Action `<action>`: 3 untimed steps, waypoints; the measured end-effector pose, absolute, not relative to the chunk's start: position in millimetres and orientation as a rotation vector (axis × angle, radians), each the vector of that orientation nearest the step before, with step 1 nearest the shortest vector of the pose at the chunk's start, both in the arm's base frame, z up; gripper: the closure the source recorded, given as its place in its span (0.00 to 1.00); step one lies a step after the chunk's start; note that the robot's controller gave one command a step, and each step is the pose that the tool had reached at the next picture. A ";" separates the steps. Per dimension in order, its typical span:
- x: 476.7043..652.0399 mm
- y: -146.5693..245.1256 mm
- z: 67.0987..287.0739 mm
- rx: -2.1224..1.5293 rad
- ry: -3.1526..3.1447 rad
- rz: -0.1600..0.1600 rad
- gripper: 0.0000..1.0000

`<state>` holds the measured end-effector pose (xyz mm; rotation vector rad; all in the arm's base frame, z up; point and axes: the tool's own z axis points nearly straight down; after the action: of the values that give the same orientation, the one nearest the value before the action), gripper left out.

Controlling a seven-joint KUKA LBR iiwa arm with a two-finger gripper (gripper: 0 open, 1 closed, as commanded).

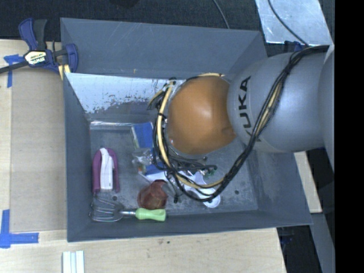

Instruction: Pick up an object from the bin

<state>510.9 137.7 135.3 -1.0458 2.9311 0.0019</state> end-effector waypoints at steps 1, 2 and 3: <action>504.6 129.4 101.6 -1.183 2.845 -0.014 1.00; 505.7 129.8 101.8 -1.181 2.841 -0.013 1.00; 506.5 130.5 109.7 -1.178 2.843 -0.009 1.00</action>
Offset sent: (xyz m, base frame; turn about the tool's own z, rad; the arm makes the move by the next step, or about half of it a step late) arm 0.0000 0.0000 0.0000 0.0000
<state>506.5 130.5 109.7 -1.1779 2.8426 -0.0089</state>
